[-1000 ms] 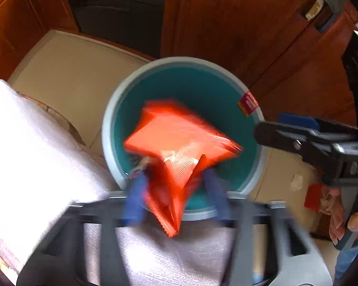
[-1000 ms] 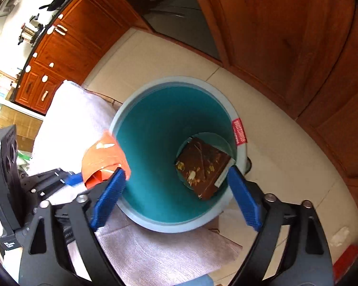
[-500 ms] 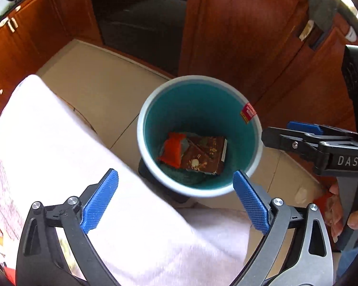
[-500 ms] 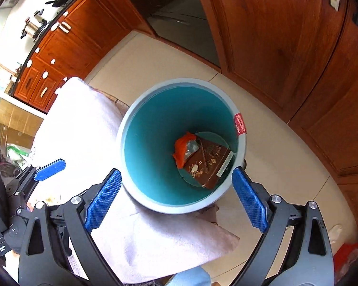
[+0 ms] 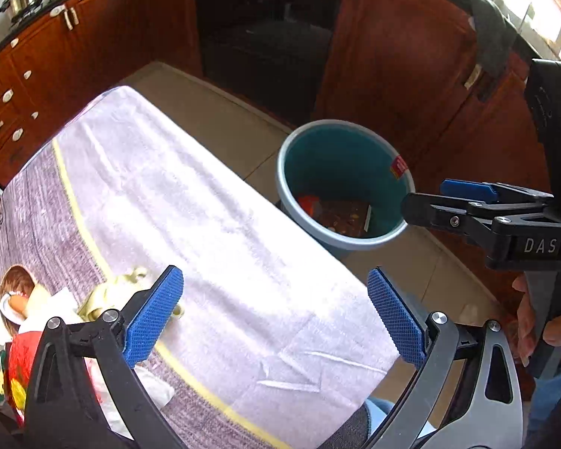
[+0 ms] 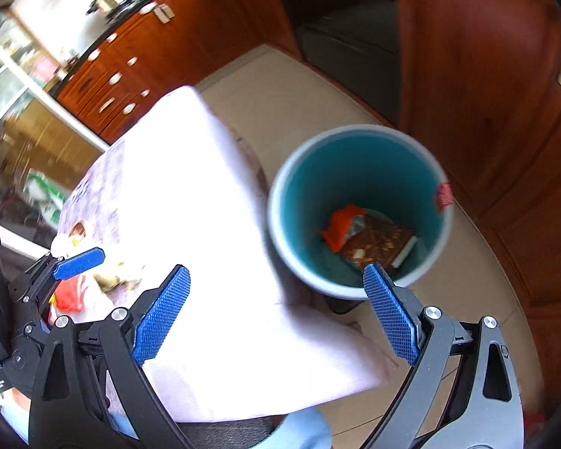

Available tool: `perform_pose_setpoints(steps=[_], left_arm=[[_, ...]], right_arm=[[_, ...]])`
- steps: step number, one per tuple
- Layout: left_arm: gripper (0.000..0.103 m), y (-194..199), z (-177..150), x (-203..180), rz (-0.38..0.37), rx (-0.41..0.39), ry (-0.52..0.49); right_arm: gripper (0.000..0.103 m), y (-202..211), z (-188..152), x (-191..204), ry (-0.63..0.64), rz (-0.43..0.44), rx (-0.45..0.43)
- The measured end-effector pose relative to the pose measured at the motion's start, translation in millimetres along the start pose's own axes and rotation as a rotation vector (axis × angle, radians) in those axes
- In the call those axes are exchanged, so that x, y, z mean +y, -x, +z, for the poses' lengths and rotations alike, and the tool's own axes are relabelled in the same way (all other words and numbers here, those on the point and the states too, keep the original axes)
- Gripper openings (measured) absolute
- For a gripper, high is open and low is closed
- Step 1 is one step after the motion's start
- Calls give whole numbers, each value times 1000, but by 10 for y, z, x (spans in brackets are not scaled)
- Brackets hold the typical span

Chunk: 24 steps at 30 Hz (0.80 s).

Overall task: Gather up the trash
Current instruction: 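Move both open tools back over the trash on the table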

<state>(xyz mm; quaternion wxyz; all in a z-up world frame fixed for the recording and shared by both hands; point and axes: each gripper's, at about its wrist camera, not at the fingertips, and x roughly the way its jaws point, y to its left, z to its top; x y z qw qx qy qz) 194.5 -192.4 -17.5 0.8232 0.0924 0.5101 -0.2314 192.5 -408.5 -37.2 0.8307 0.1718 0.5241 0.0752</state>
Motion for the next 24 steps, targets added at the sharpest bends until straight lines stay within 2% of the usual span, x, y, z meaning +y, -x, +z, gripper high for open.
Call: perform_pose_setpoints(steps=[10,16,19,24], left_arm=[[99,533,-635,758,87,-61,87],[99,904,-1093,1390,182,-83,176],[99,1073,-1356,1748,258,-93,207],[99,1263,-1784,2336,352,-79,271]], right_arm=[[90,-62,-201,1048,178,53,31],[90,-153,-343,1718,280,92,60],[90,-240,-412,2074,335,106,82],[90,-413,-526,2578,423,126,122]])
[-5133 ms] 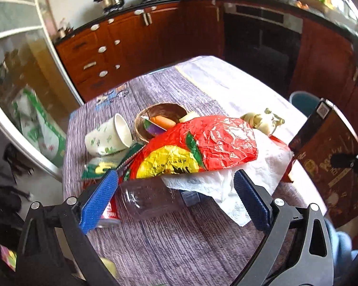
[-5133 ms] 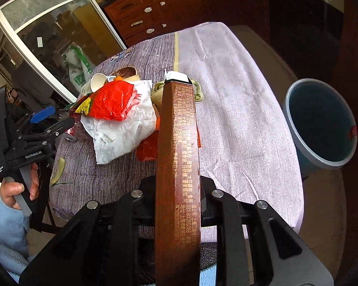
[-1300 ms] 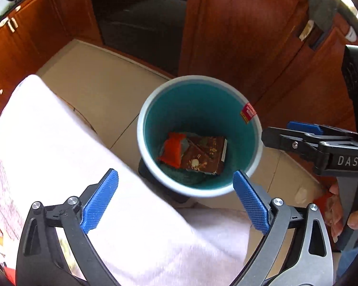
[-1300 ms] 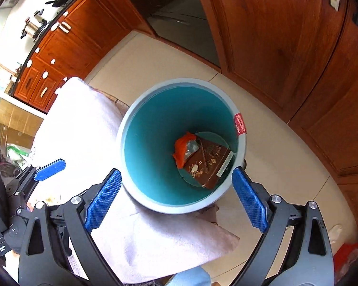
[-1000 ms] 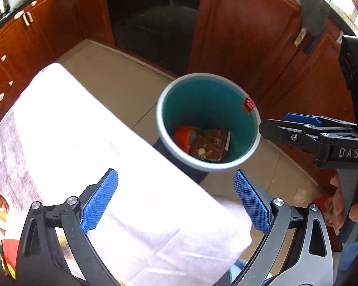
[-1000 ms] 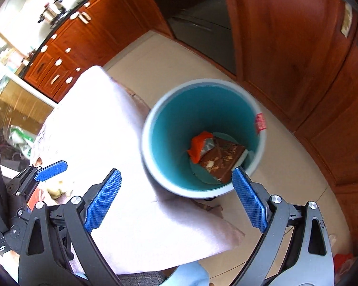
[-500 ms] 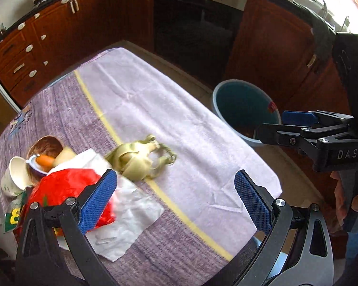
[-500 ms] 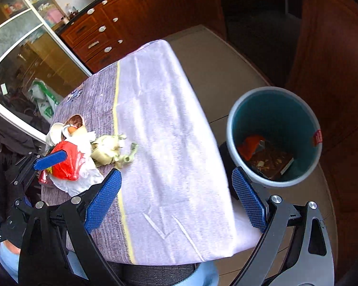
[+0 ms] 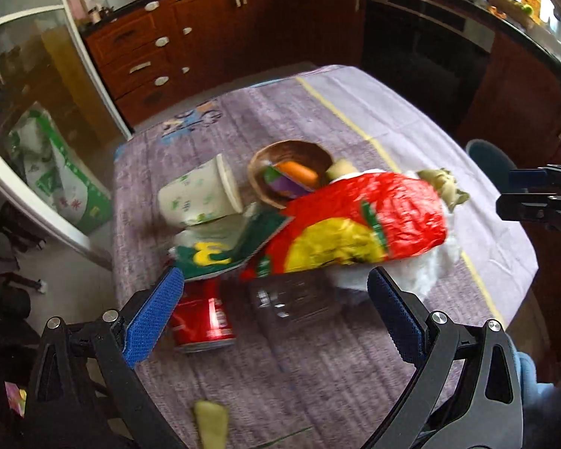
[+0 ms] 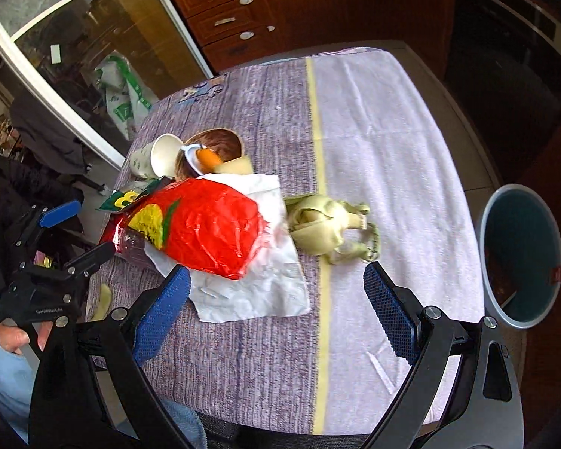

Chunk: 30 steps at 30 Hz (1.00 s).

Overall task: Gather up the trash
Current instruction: 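Move both open tools back over the trash on the table, then grasp the green snack bag with the right tool while the left tool grasps the red can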

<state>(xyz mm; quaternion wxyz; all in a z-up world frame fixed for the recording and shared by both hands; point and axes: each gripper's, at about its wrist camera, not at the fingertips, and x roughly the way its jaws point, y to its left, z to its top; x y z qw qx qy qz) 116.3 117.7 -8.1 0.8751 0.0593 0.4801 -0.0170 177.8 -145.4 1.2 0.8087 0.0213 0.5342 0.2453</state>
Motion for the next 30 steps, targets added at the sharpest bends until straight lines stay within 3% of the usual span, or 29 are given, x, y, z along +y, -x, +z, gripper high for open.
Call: perform_pose_setpoints(steps=[6,11,20,22,28,30], left_arm=[[99,-160,-270,612,32,31,71],[99,-362,-486,927,-48,84,176],[99,-385,-800,1170,-142,105,224],[99,-387,-838,1181,-158,109,228],[99,-449,-856,1245,-224,112,261],[99,-447,-840,1236,-252,109,267]], right_arm=[[90,-229,177,477,77,12,25],[90,-446,325,1067,222,24,48],[90,-943,322,2146,611,-38,72],[84,-1043,292,2299,667,-64,78],[53,-1318,304,2423,714,-104,142],[27,-1351,322,2394,703,-93,146]])
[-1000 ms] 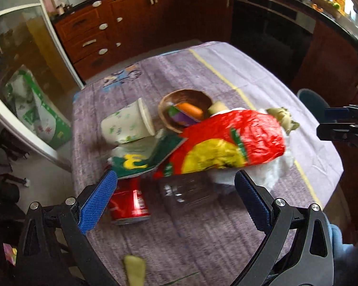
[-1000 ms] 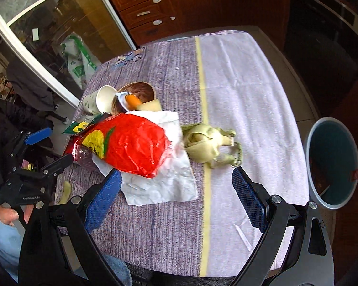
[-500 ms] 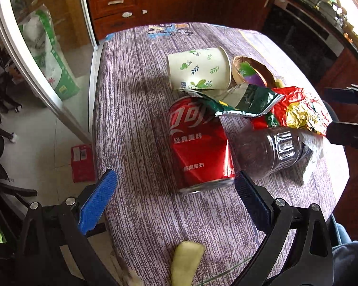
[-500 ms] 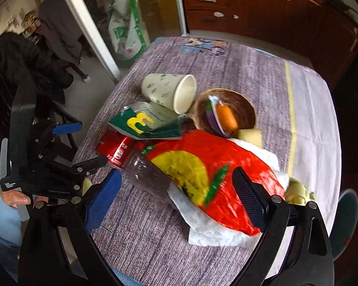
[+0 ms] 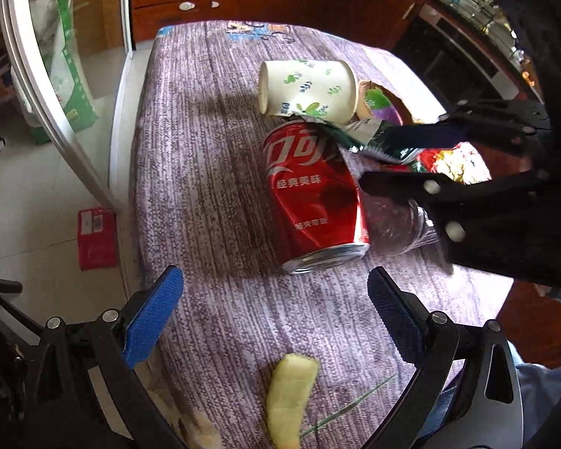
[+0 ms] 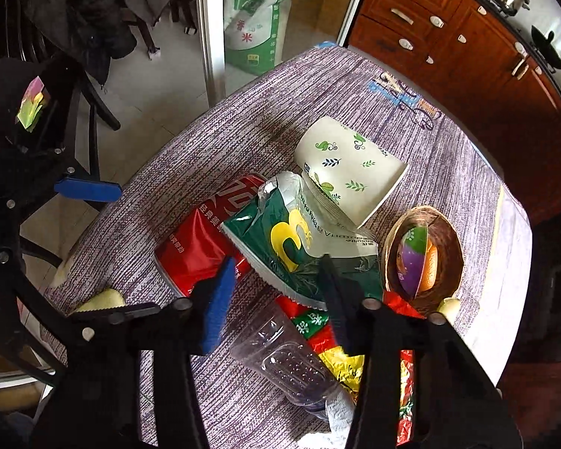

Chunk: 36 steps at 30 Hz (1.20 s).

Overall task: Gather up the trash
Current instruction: 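Grasp the green snack bag with the right tool while the left tool grasps the red can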

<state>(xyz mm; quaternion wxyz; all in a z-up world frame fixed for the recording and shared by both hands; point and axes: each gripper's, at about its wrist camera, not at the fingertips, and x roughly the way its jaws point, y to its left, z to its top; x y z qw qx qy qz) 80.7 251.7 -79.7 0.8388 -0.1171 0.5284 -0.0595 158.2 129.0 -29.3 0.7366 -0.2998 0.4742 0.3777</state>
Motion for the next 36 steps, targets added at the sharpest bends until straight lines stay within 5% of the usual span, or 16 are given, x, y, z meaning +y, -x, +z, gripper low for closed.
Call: perform_pose_setpoints(steps=[4,15,20,36], left_arm=[[99,-49,84,-71,-28,-2,-6],[97,-415,347,-146,-46,28,43],[58,-455,321,-165,-32,29,53],[58,207,116,-354,69,-93,79]], right_arm=[[13,29,-22,-62,-33,31,-31],[6,403,-44,-295,-148,146,-135],[6,507,-90,-373,-181,186,-156],[6,1082,-256,-610,-250,235,-297]])
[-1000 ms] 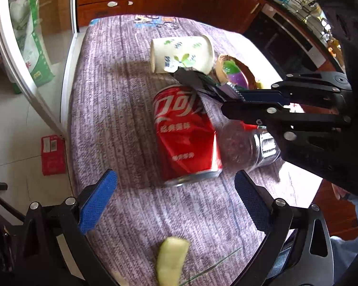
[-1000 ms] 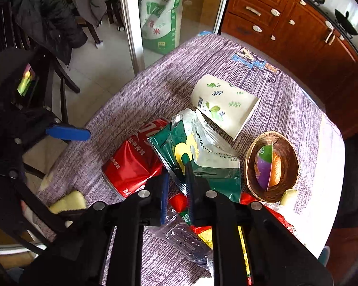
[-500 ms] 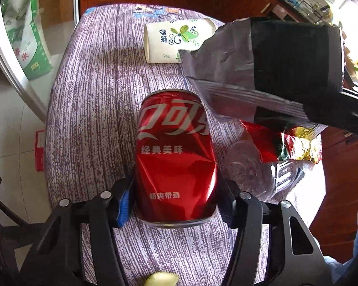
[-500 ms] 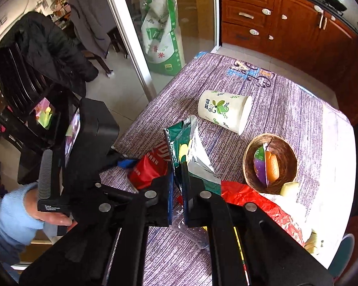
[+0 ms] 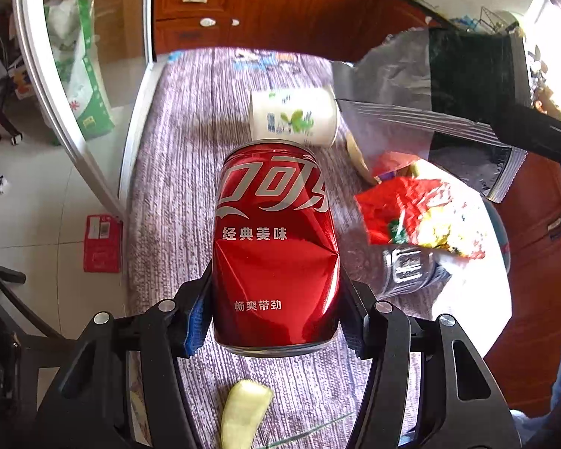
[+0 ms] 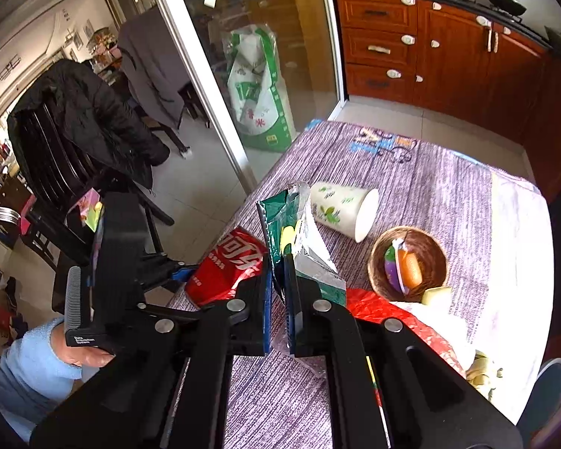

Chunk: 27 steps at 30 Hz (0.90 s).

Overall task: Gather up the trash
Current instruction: 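Grasp the green snack bag with the right tool while the left tool grasps the red can, then release the red can and green bag into the teal bin with both tools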

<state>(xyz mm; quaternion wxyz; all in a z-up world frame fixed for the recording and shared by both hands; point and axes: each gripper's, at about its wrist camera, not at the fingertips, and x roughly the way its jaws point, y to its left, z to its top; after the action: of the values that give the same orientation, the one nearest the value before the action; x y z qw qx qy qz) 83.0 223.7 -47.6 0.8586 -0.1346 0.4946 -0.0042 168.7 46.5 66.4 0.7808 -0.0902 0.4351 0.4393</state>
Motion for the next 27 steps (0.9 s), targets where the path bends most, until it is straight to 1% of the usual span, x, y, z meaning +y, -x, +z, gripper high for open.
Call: perform_pose_setpoints(steps=[3,7,11,14,19,23,27], left_arm=[[58,187,53,-140,-3,-35,-18],[58,338,99,-390,-31,-64,-63],[58,392,168,-755,-69,-75,-125],[58,366,244,-1127,-109,-73,-183],[58,165,302,-1768,-158,-38,-296],[58,-41,349,-2396,-199,-5,-387],[58,-228,347,-3039,-233,34,-481]], right_arm=[[6,172,-7,-111,-30,-3,-32],[6,427,-80,-303,-63,-32,-70],[6,686,-231,-574,-105,-75,-97],[6,893,-391,-802,-147,-117,-116],[6,1302,-818,-1302,-254,-189,-152],[6,1654,-1196,-1729,-349,-253,-184],[6,2004,-1644,-2205,-449,-327,-209]])
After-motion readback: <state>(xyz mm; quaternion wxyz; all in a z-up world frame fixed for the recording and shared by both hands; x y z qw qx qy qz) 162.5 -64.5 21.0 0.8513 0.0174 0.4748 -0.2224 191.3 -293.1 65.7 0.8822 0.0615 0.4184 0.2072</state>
